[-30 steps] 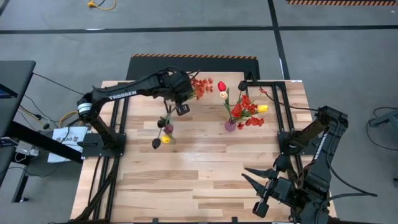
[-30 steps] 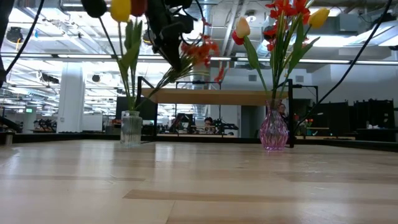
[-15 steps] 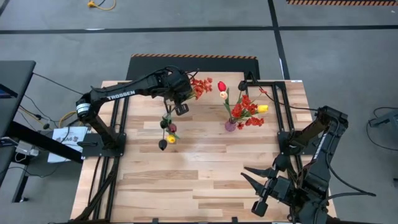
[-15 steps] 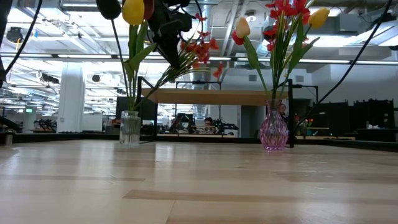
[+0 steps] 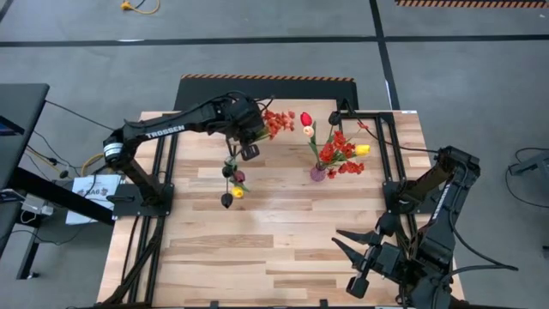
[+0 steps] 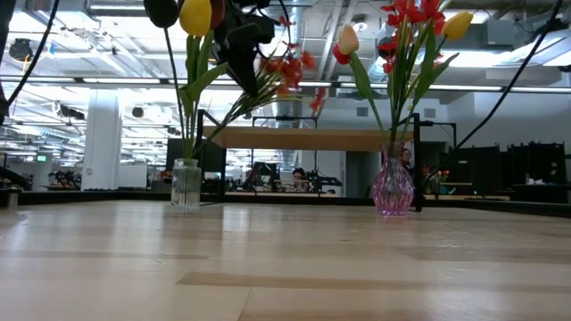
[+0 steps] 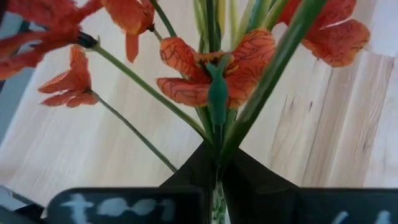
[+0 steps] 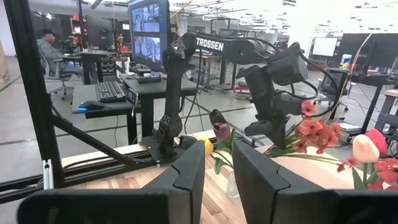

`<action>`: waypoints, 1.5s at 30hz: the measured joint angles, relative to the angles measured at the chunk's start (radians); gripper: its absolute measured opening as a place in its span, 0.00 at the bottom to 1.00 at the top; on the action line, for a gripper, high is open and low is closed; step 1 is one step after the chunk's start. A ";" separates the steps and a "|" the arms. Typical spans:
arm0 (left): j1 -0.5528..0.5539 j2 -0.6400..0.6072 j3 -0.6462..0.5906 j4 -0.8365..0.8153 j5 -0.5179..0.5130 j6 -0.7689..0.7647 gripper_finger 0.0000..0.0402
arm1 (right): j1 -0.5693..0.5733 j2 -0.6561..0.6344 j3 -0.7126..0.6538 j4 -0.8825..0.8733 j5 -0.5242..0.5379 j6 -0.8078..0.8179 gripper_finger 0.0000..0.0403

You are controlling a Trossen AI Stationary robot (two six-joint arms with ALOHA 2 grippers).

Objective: Pick and place flowers into a vace then onto a shelf
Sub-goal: Put the red flower into the transparent vase

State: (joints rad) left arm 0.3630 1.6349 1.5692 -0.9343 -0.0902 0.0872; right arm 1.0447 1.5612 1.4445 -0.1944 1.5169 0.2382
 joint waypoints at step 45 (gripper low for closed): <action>0.034 -0.251 -0.183 0.111 0.028 -0.010 0.01 | -0.013 0.000 0.000 0.019 0.001 -0.001 0.19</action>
State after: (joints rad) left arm 0.3966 1.3835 1.3857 -0.8238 -0.0618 0.0768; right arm 1.0319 1.5608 1.4445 -0.1750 1.5181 0.2375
